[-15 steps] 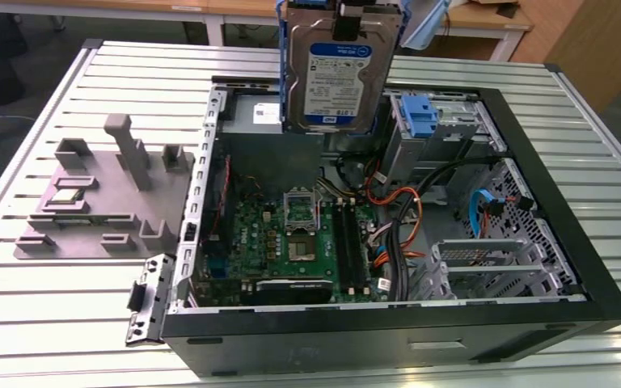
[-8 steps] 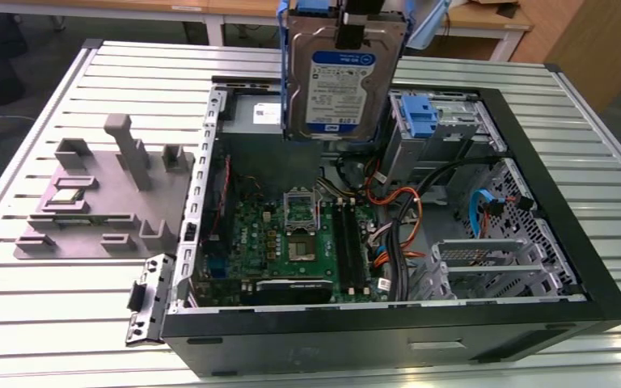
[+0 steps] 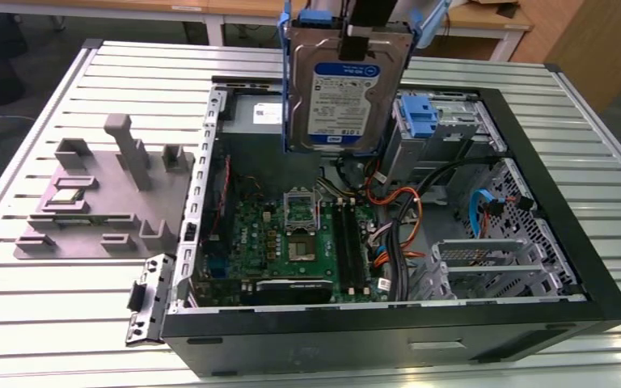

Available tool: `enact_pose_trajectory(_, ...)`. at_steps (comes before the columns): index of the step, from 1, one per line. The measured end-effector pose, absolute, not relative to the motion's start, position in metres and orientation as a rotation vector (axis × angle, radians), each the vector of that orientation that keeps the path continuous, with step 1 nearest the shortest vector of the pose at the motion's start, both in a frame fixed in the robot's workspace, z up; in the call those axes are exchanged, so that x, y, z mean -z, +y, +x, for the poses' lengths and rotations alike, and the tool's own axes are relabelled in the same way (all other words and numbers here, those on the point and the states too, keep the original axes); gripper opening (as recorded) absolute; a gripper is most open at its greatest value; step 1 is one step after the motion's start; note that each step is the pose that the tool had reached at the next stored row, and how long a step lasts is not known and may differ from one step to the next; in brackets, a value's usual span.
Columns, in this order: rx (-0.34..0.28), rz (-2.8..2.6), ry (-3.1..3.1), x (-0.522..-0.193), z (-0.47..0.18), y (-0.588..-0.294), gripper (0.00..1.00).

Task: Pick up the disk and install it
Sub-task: 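Pick up the disk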

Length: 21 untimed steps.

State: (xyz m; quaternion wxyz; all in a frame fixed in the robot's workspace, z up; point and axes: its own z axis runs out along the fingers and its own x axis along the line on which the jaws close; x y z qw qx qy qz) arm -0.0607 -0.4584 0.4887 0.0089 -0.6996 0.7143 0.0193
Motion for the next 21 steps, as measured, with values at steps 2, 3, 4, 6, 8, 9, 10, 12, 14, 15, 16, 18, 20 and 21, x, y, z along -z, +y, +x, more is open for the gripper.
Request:
enact_pose_trajectory(2, -0.06, -2.185, 2.231, -0.488, -0.06, -0.462, 0.35)
enact_pose_trajectory(3, -0.06, -2.185, 2.231, -0.488, -0.06, -0.464, 0.35)
enact_pose_trajectory(4, -0.06, -2.185, 2.231, -0.488, -0.06, -0.467, 0.35)
enact_pose_trajectory(6, -0.06, -2.185, 2.231, -0.488, -0.06, -0.471, 0.35)
enact_pose_trajectory(8, -0.06, -2.185, 2.231, -0.488, -0.059, -0.477, 0.35)
enact_pose_trajectory(9, -0.06, -2.185, 2.231, -0.488, -0.059, -0.48, 0.35)
enact_pose_trajectory(10, -0.06, -2.185, 2.231, -0.488, -0.059, -0.482, 0.35)
enact_pose_trajectory(12, -0.06, -2.185, 2.232, -0.488, -0.059, -0.488, 0.35)
enact_pose_trajectory(14, -0.061, -2.185, 2.232, -0.487, -0.058, -0.493, 0.35)
enact_pose_trajectory(15, -0.06, -2.185, 2.232, -0.487, -0.058, -0.495, 0.35)
enact_pose_trajectory(16, -0.06, -2.185, 2.232, -0.487, -0.058, -0.497, 0.35)
enact_pose_trajectory(18, -0.06, -2.184, 2.232, -0.487, -0.058, -0.501, 0.35)
enact_pose_trajectory(20, -0.06, -2.183, 2.233, -0.487, -0.057, -0.505, 0.35)
enact_pose_trajectory(21, -0.06, -2.183, 2.234, -0.487, -0.057, -0.507, 0.35)
